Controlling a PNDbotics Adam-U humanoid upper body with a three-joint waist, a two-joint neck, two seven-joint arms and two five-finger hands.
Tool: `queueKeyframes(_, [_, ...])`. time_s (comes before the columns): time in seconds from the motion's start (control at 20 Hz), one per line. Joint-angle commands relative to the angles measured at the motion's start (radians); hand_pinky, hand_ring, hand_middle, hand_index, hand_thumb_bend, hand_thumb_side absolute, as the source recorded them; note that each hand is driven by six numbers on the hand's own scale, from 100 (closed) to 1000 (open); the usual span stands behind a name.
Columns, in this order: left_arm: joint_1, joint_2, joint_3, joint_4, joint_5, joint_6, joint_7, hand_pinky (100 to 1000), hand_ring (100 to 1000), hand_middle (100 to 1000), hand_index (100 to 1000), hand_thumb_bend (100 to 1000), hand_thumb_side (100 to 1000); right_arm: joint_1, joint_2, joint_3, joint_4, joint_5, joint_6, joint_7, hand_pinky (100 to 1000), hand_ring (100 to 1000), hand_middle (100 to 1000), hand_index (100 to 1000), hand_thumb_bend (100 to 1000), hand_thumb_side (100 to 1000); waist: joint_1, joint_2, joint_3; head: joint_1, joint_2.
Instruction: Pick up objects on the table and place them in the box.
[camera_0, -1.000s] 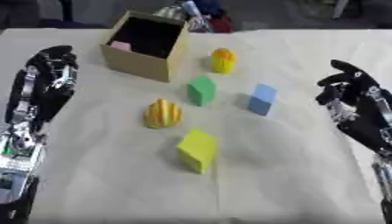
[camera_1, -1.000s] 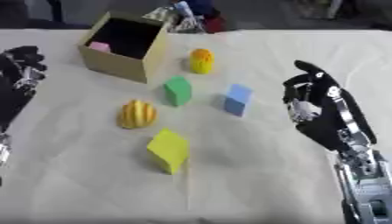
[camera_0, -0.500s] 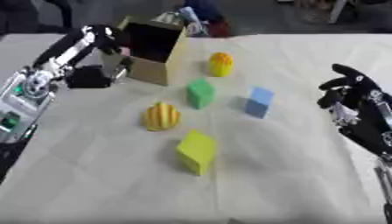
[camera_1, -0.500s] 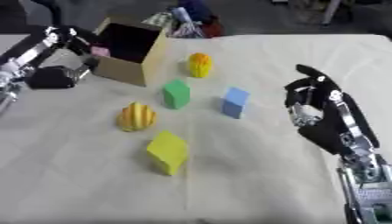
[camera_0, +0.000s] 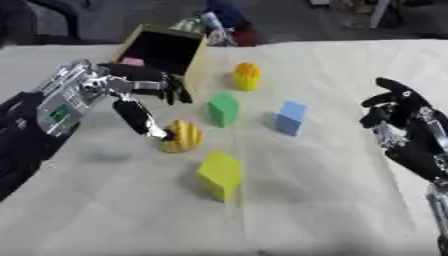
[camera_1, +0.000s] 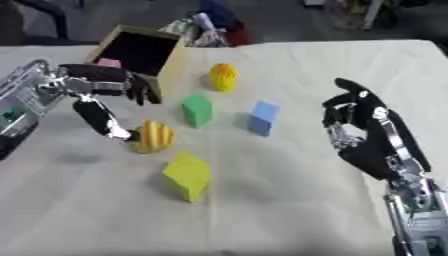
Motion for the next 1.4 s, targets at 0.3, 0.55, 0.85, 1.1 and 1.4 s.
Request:
queueKeyframes(0.3, [-0.025, -0.059, 0.013, 0.058, -0.177, 0.009, 0.054, 748, 730, 781, 873, 496, 371, -0.010, -0.012, 0.000, -0.011, -0.006, -0.003, 0.004, 561, 562, 636, 919, 100, 467, 0.008, -0.029, -0.001, -0.005, 0.005])
queueKeyframes(0.55, [-0.013, -0.097, 0.011, 0.099, -0.277, 0.008, 0.114, 733, 713, 775, 867, 516, 361, -0.010, -0.011, 0.000, -0.012, -0.006, -0.003, 0.004, 561, 562, 636, 919, 100, 467, 0.006, -0.027, -0.003, -0.004, 0.005])
queueKeyframes(0.85, [0.002, -0.119, 0.021, 0.139, -0.323, -0.004, 0.161, 597, 555, 614, 742, 405, 132, -0.011, -0.010, 0.000, -0.012, -0.007, -0.004, 0.006, 563, 563, 637, 919, 100, 468, 0.007, -0.026, -0.006, -0.005, 0.005])
queueKeyframes(1.1, [0.003, -0.100, 0.056, 0.122, -0.317, 0.037, 0.312, 416, 369, 404, 544, 267, 110, -0.011, -0.011, -0.002, -0.012, -0.008, -0.003, 0.006, 563, 564, 637, 920, 100, 468, 0.006, -0.025, -0.006, -0.005, 0.005])
queueKeyframes(1.4, [-0.040, -0.006, 0.120, 0.002, -0.198, 0.088, 0.311, 413, 364, 396, 543, 241, 112, -0.010, -0.012, -0.001, -0.010, -0.008, -0.002, 0.005, 563, 564, 637, 920, 100, 466, 0.006, -0.027, -0.004, -0.006, 0.005])
